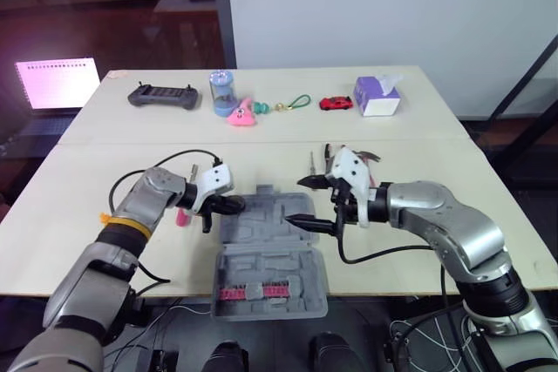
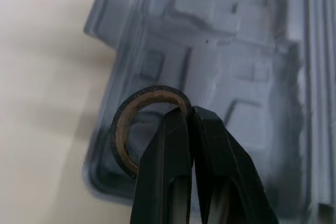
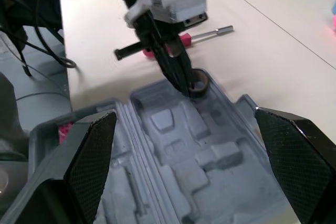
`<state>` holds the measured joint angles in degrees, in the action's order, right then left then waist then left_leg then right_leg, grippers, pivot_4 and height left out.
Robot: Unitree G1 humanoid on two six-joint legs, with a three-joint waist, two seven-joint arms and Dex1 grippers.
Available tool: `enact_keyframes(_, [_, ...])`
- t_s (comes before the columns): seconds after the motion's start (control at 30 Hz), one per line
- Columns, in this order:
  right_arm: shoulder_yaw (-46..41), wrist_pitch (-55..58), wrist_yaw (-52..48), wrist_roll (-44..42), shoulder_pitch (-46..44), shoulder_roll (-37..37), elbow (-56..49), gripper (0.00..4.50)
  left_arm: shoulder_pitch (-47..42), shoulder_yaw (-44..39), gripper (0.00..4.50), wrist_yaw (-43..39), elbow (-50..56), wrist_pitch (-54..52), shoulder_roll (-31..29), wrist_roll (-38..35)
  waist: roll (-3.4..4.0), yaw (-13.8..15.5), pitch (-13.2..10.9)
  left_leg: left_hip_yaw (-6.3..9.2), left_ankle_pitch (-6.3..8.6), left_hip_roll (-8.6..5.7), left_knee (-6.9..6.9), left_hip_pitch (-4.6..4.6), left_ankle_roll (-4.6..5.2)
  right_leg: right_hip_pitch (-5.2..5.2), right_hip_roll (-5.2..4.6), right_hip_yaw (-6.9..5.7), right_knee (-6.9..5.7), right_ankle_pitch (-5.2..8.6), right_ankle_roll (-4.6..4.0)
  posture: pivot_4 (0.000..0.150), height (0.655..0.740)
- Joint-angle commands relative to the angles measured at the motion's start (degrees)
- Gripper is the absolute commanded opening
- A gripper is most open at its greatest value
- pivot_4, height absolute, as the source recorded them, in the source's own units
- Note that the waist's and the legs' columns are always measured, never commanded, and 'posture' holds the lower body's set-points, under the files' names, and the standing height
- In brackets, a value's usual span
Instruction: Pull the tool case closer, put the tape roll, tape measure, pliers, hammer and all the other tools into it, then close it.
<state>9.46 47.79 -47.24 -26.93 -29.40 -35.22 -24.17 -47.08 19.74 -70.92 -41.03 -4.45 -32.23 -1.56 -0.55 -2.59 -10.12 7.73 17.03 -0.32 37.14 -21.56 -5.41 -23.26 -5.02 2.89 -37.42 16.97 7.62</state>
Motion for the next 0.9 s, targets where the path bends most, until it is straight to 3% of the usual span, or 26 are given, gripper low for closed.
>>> enact_keyframes(0.03, [-1.65, 0.29, 0.54, -1.52, -0.65, 0.11, -2.7, 4.5, -1.67, -0.92, 0.07, 0.38, -2.38, 2.6, 0.47, 1.86, 0.0, 0.04, 0.0, 0.0, 0.0, 0.0, 0.0, 0.0, 0.01, 0.0, 0.0, 0.0, 0.0, 0.0, 0.0, 0.15, 0.74])
enact_keyframes(0.63, [-0.78, -0.24, 0.39, -1.52, -1.89, 0.01, -0.88, 4.5, 0.23, -2.67, 0.07, 1.05, -4.03, 0.62, 2.3, 3.21, 0.0, -0.03, 0.0, 0.03, 0.0, 0.0, 0.01, 0.02, -0.01, 0.01, 0.01, 0.0, -0.03, 0.0, 0.0, 0.15, 0.74])
enact_keyframes(0.67, [-0.72, -0.29, 0.34, -1.47, -1.81, -0.05, -0.85, 4.5, 0.11, -2.91, 0.73, 0.99, -3.82, 0.26, 2.28, 3.08, 0.0, -0.04, 0.0, 0.03, -0.01, 0.0, 0.01, 0.02, 0.0, 0.01, 0.01, -0.01, -0.03, 0.0, 0.0, 0.15, 0.74])
enact_keyframes(0.7, [-0.65, -0.34, 0.31, -1.39, -1.75, -0.08, -0.78, 4.5, -0.02, -2.98, 1.02, 0.89, -3.57, 0.38, 2.13, 3.25, 0.0, -0.04, 0.0, 0.03, -0.01, 0.0, 0.01, 0.02, -0.01, 0.0, 0.01, -0.01, -0.04, 0.0, 0.0, 0.15, 0.74])
enact_keyframes(0.8, [-0.56, -0.4, 0.17, -1.26, -1.64, -0.16, -0.64, 4.5, -0.62, -3.57, 2.47, 0.27, -2.77, 0.23, 1.44, 3.39, 0.0, -0.04, 0.0, 0.03, -0.01, 0.0, 0.01, 0.02, -0.01, 0.01, 0.01, -0.01, -0.04, 0.0, 0.0, 0.15, 0.74])
enact_keyframes(0.9, [-0.56, -0.32, -0.08, -1.22, -1.58, -0.31, -0.66, 4.5, -1.03, -4.41, 2.47, -0.69, -1.4, -0.98, 0.58, 2.93, 0.0, -0.04, 0.0, 0.03, -0.02, 0.0, 0.01, 0.01, -0.03, 0.01, 0.01, -0.01, -0.03, 0.0, 0.0, 0.15, 0.74])
